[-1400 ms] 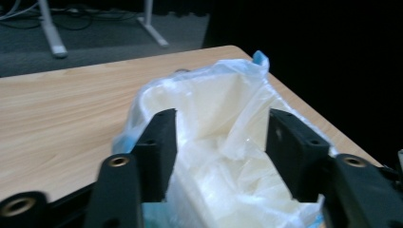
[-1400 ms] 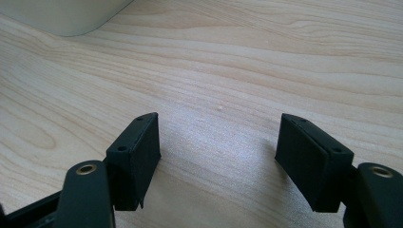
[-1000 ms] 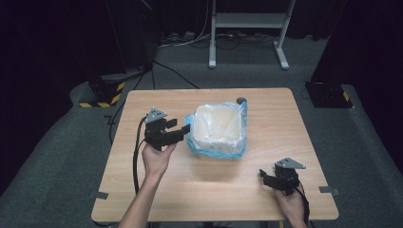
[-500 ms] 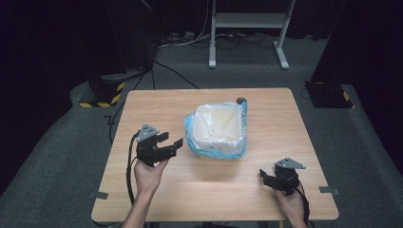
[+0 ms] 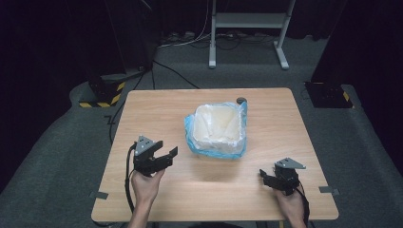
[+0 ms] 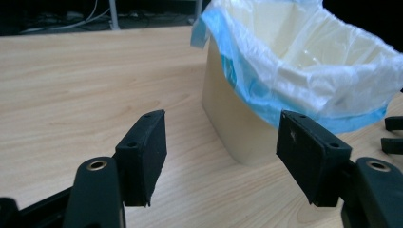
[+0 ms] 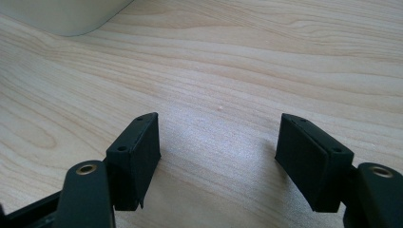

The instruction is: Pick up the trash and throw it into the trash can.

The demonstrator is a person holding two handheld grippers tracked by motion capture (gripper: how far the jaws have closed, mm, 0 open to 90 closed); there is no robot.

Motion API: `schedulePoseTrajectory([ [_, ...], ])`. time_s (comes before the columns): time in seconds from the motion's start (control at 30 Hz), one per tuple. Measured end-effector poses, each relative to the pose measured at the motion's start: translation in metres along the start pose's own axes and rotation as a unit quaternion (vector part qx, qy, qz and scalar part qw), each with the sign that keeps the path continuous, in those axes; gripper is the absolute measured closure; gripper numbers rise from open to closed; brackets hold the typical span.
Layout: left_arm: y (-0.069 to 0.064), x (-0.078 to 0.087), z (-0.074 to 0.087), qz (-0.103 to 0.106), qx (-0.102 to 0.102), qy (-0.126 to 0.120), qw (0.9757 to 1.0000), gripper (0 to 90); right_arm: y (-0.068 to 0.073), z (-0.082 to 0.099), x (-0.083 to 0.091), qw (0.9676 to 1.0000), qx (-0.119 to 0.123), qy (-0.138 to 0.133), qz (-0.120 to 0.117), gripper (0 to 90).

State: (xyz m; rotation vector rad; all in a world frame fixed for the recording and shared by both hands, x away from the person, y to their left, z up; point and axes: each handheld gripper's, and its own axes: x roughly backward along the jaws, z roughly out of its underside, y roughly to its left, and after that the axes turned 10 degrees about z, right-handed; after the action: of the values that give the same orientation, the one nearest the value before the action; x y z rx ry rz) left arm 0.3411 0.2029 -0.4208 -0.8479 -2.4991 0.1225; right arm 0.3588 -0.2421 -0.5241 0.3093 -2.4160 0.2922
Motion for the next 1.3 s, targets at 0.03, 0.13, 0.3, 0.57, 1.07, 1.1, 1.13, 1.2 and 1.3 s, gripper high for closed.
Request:
schedulePoseTrajectory([
  [0.03, 0.001, -0.002, 0.003, 0.001, 0.002, 0.003, 1.0000, 34.1, 0.000, 0.000, 0.000, 1.0000, 0.000, 0.000, 0.000, 31.0],
  [0.13, 0.004, -0.006, 0.011, 0.002, 0.006, 0.012, 0.9999, 34.4, 0.000, 0.000, 0.000, 1.0000, 0.000, 0.000, 0.000, 31.0],
  [0.3, 0.006, -0.009, 0.019, 0.003, 0.007, 0.022, 0.9997, 34.4, 0.000, 0.000, 0.000, 1.0000, 0.000, 0.000, 0.000, 31.0],
  [0.57, 0.011, -0.012, 0.032, -0.006, 0.005, 0.040, 0.9992, 34.4, 0.000, 0.000, 0.000, 1.0000, 0.000, 0.000, 0.000, 31.0],
  [1.07, 0.016, -0.026, 0.053, -0.014, 0.012, 0.062, 0.9979, 35.1, 0.000, 0.000, 0.000, 1.0000, 0.000, 0.000, 0.000, 31.0],
  [1.1, 0.016, -0.026, 0.053, -0.014, 0.010, 0.059, 0.9981, 35.2, 0.000, 0.000, 0.000, 1.0000, 0.000, 0.000, 0.000, 31.0],
  [1.13, 0.015, -0.026, 0.053, -0.013, 0.010, 0.058, 0.9982, 35.2, 0.000, 0.000, 0.000, 1.0000, 0.000, 0.000, 0.000, 31.0],
  [1.2, 0.015, -0.027, 0.053, -0.015, 0.010, 0.060, 0.9981, 35.3, 0.000, 0.000, 0.000, 1.0000, 0.000, 0.000, 0.000, 31.0],
  [1.3, 0.015, -0.031, 0.054, -0.020, 0.004, 0.069, 0.9974, 35.3, 0.000, 0.000, 0.000, 1.0000, 0.000, 0.000, 0.000, 31.0],
])
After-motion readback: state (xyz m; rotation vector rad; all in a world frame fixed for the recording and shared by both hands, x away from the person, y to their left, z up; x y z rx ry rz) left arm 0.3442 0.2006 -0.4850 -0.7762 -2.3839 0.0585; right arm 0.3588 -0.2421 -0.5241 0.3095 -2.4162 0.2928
